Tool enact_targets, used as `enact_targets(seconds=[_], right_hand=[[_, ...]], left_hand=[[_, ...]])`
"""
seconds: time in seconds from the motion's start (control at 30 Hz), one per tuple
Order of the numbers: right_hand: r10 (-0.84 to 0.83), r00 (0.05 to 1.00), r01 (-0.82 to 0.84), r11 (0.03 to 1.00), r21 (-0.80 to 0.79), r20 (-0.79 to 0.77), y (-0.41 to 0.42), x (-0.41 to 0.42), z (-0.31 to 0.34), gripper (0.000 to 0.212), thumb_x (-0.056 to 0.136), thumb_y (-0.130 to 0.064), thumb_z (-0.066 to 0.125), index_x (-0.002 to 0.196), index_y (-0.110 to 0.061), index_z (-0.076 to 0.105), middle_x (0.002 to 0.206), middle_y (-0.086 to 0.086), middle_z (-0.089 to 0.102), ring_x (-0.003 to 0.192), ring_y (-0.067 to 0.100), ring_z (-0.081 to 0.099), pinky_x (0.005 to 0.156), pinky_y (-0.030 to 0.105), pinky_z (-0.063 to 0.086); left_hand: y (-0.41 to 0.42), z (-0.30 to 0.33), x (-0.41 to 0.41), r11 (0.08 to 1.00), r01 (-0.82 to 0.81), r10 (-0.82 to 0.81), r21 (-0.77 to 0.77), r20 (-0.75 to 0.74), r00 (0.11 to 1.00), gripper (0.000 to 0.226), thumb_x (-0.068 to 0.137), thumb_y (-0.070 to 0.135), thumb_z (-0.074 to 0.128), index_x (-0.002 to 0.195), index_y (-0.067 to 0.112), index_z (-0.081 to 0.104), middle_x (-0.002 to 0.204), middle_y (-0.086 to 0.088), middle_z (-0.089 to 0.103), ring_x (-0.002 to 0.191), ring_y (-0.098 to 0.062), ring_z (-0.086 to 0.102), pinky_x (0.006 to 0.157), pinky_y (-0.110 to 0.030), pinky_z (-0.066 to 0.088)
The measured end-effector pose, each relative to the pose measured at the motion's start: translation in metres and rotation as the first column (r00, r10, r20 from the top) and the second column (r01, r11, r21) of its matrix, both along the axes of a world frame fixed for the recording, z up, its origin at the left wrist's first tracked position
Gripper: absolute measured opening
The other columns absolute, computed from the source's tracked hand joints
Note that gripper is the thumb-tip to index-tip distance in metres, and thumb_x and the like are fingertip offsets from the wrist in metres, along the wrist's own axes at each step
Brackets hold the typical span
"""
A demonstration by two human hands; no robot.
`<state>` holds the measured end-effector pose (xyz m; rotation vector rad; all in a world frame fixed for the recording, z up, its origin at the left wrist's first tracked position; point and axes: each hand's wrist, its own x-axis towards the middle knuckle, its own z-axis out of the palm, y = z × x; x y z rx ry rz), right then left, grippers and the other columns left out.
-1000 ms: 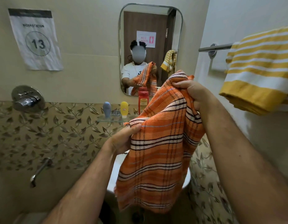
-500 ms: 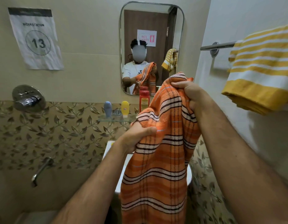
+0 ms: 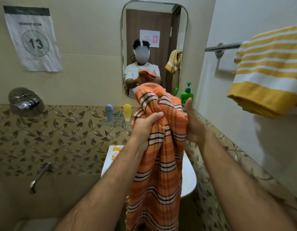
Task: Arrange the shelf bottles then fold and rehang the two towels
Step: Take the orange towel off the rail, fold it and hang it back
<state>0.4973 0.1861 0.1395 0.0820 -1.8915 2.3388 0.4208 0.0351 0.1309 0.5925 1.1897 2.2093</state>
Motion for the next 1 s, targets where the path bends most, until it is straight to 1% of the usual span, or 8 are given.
enact_targets(seconds=[0.1,0.17,0.27,0.3,0.43,0.57,0.83,1.0], right_hand=[[-0.012,0.999,0.009,0.996,0.091,0.03,-0.007,0.016,-0.04,0.112,0.059,-0.075,0.073,0.146,-0.011,0.043,0.137,0.011,0.06,0.126,0.031,0.058,0.095,0.043,0.054],[-0.122,0.992,0.123,0.977,0.172,-0.019,-0.016,0.019,-0.052,0.09,0.062,-0.058,0.084,0.132,-0.01,0.055,0.123,0.009,0.069,0.116,0.031,0.064,0.09,0.039,0.056],[-0.333,0.942,0.336,0.923,0.191,-0.047,-0.026,0.016,-0.049,0.028,0.092,-0.031,0.066,0.113,-0.012,0.066,0.105,0.008,0.076,0.101,0.029,0.07,0.083,0.034,0.059],[-0.375,0.927,0.374,0.916,0.146,-0.021,-0.024,0.015,-0.047,0.025,0.096,-0.031,0.059,0.111,-0.012,0.067,0.105,0.01,0.076,0.099,0.028,0.071,0.083,0.036,0.06],[-0.406,0.912,0.405,0.914,0.025,0.051,-0.016,0.017,-0.031,0.053,0.094,-0.045,0.057,0.129,-0.005,0.06,0.119,0.022,0.069,0.111,0.037,0.066,0.099,0.057,0.05],[-0.402,0.916,0.401,0.908,-0.119,0.017,-0.014,0.018,-0.01,0.052,0.102,-0.041,0.04,0.116,0.002,0.064,0.104,0.023,0.072,0.095,0.035,0.071,0.084,0.049,0.059],[-0.571,0.813,0.573,0.749,-0.332,0.113,-0.011,-0.002,0.02,0.058,0.103,-0.044,0.039,0.125,0.006,0.058,0.126,0.031,0.061,0.108,0.044,0.065,0.084,0.051,0.059],[-0.565,0.82,0.541,0.717,-0.439,0.088,-0.02,-0.014,0.043,0.05,0.105,-0.041,0.036,0.112,0.003,0.06,0.098,0.022,0.068,0.072,0.031,0.071,0.065,0.046,0.061]], left_hand=[[0.001,0.007,-0.008,0.998,-0.034,0.034,-0.049,0.0,0.999,0.016,0.085,0.004,0.069,0.098,-0.005,0.069,0.091,-0.019,0.074,0.08,-0.031,0.072,0.074,-0.038,0.061],[0.0,0.005,-0.012,0.995,-0.009,0.007,-0.098,-0.022,1.0,0.021,0.085,0.006,0.069,0.103,-0.006,0.068,0.096,-0.021,0.073,0.084,-0.033,0.072,0.077,-0.04,0.06],[-0.005,0.001,-0.021,0.98,0.092,-0.103,-0.177,-0.057,0.993,0.025,0.087,0.009,0.069,0.106,-0.008,0.066,0.097,-0.021,0.071,0.083,-0.031,0.071,0.079,-0.039,0.061],[-0.007,0.0,-0.025,0.974,0.119,-0.134,-0.192,-0.069,0.989,0.026,0.088,0.011,0.069,0.106,-0.008,0.066,0.096,-0.02,0.072,0.082,-0.03,0.072,0.078,-0.038,0.061],[-0.023,-0.004,-0.045,0.969,0.114,-0.134,-0.218,-0.079,0.988,0.032,0.085,0.018,0.071,0.108,-0.003,0.068,0.106,-0.021,0.072,0.096,-0.033,0.071,0.091,-0.043,0.057],[-0.037,-0.014,-0.064,0.969,0.128,-0.124,-0.21,0.031,0.992,0.025,0.081,0.023,0.071,0.098,0.005,0.075,0.106,-0.019,0.069,0.1,-0.034,0.066,0.102,-0.049,0.049],[-0.065,-0.024,-0.083,0.936,0.076,-0.068,-0.343,0.034,0.997,0.024,0.099,0.029,0.055,0.108,0.01,0.067,0.08,-0.011,0.075,0.07,-0.024,0.073,0.064,-0.033,0.062],[-0.073,-0.03,-0.074,0.971,0.181,-0.158,-0.158,0.147,0.976,0.05,0.098,0.051,0.047,0.092,0.011,0.078,0.09,-0.016,0.075,0.08,-0.027,0.074,0.069,-0.038,0.062]])
